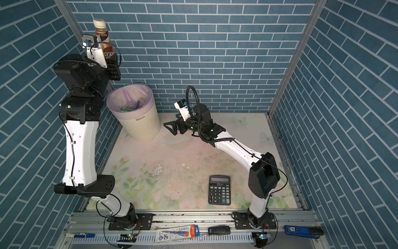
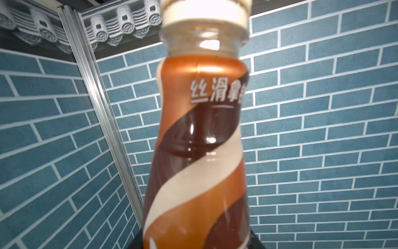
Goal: Throw the plastic bottles in the bin
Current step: 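Lift the Nescafe bottle with left gripper and raise it above the bin, then open the left gripper to drop the Nescafe bottle into the bin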
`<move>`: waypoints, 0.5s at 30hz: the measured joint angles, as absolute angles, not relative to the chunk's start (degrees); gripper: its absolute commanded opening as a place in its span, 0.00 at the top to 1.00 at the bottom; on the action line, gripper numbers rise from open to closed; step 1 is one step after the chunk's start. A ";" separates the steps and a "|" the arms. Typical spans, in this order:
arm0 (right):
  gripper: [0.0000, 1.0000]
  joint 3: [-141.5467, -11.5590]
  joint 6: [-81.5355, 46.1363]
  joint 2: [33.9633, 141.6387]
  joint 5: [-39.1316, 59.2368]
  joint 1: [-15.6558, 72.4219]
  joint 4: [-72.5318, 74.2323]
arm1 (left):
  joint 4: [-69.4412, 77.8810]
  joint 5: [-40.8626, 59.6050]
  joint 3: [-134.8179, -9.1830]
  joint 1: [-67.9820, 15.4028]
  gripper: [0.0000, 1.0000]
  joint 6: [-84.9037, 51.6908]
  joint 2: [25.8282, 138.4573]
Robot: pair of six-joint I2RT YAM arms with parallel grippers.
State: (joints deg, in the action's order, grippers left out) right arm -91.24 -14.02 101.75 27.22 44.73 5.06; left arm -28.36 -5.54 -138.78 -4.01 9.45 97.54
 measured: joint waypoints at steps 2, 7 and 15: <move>0.01 -91.24 -14.02 102.19 27.22 44.73 4.89 | -28.69 -4.71 -136.94 -2.35 0.44 7.92 99.46; 0.01 -91.24 -14.02 102.26 27.22 44.73 4.71 | -34.39 -3.62 -134.93 0.10 0.01 3.99 109.49; 0.01 -91.22 -14.06 102.26 27.27 44.73 4.75 | -39.35 -1.69 -131.33 0.10 0.01 0.56 110.43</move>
